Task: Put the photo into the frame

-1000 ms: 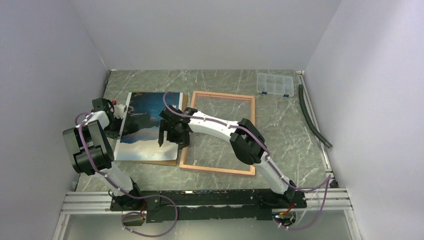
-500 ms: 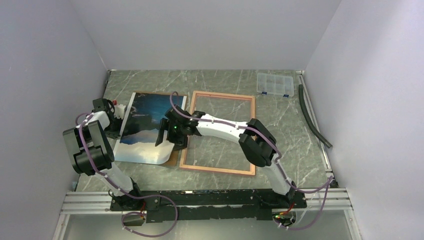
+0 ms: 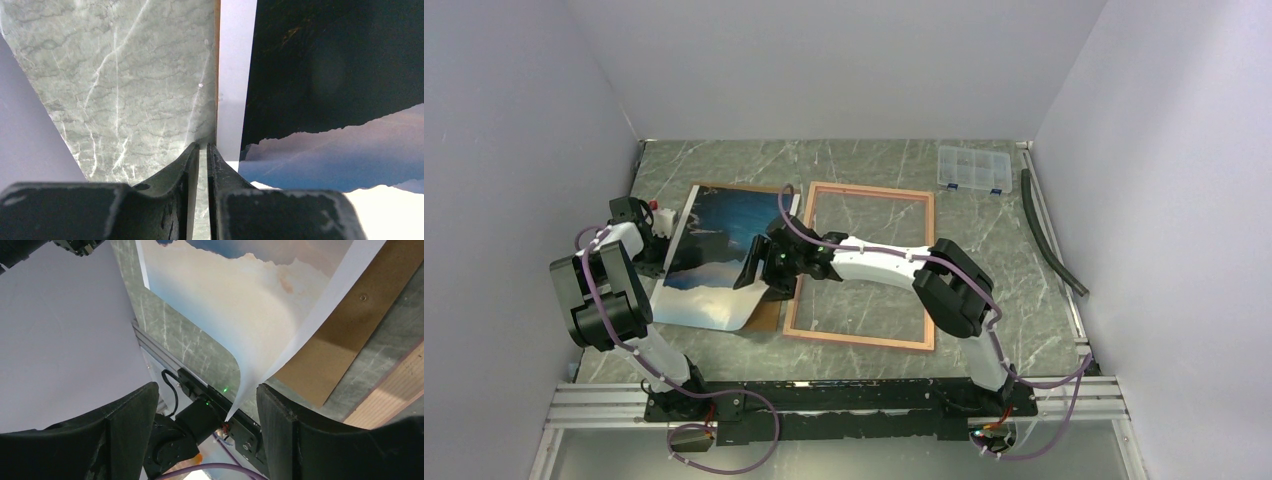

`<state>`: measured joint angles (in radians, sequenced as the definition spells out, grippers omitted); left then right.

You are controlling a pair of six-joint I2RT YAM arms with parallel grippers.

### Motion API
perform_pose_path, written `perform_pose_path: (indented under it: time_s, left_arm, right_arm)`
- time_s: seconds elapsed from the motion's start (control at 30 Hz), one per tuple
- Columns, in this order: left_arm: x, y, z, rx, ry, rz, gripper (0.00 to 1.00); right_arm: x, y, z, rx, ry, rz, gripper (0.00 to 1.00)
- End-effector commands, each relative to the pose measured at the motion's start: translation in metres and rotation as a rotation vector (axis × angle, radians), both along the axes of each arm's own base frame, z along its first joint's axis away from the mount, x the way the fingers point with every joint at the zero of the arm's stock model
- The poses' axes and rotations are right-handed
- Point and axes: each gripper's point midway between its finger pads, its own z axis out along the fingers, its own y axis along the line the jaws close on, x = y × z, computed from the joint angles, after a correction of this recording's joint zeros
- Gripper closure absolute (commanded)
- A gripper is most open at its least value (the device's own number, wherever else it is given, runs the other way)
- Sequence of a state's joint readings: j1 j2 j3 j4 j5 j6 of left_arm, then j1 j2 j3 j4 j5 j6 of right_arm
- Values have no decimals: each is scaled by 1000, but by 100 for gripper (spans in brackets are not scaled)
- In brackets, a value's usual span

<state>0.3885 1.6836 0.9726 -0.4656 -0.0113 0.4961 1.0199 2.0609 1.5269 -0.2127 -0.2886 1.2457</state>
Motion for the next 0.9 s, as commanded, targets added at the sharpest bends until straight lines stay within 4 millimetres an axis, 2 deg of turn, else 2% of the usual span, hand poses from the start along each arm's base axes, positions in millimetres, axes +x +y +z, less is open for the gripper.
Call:
perform_pose_path:
  time_s: [0.0, 0.3, 0.57, 0.67, 0.8, 0.87]
  left_arm:
    - [-11, -12, -11, -72, 46, -3, 83]
    - [-12, -15, -12, -103, 58, 12, 85]
    - [-13, -17, -11, -117, 57, 18, 86]
    - [-13, -16, -11, -114, 61, 17, 86]
    - [-12, -15, -8, -106, 60, 5, 87]
    - [-13, -15, -9, -106, 64, 5, 87]
  right_arm:
    - [1, -5, 11, 17, 19, -47, 26]
    - [-10, -17, -1, 1, 102, -154, 23]
    - [-9, -11, -2, 67, 107, -215, 25]
    - [-15, -16, -10, -25, 128, -206, 25]
    - [-21, -20, -1, -67, 105, -180, 20]
    - [-29, -20, -4, -98, 123, -151, 18]
